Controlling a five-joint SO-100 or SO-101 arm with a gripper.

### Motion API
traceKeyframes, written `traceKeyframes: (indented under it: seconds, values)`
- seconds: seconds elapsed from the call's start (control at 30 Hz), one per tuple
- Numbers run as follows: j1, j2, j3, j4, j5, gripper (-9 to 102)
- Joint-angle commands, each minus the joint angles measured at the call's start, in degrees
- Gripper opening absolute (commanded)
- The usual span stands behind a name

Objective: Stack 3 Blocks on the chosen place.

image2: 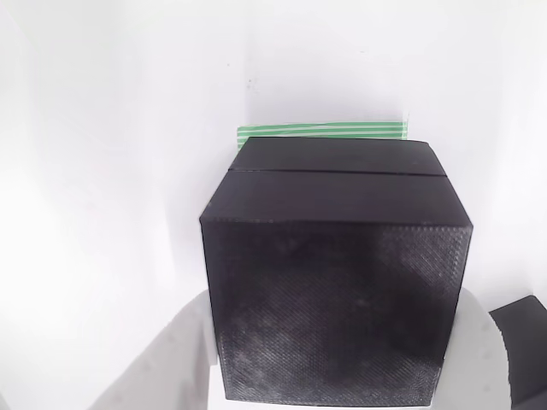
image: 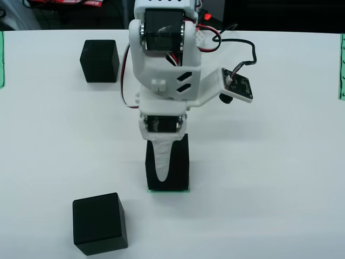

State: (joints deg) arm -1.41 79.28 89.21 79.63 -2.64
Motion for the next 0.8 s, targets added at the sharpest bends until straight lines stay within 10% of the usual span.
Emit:
traceKeyframes:
  seconds: [0.0,0.77]
  values:
    - [0.0,2.02,-0.09,1.05,0.44,22]
    - [1.14,3.87,-0.44,0.79,-1.32,37]
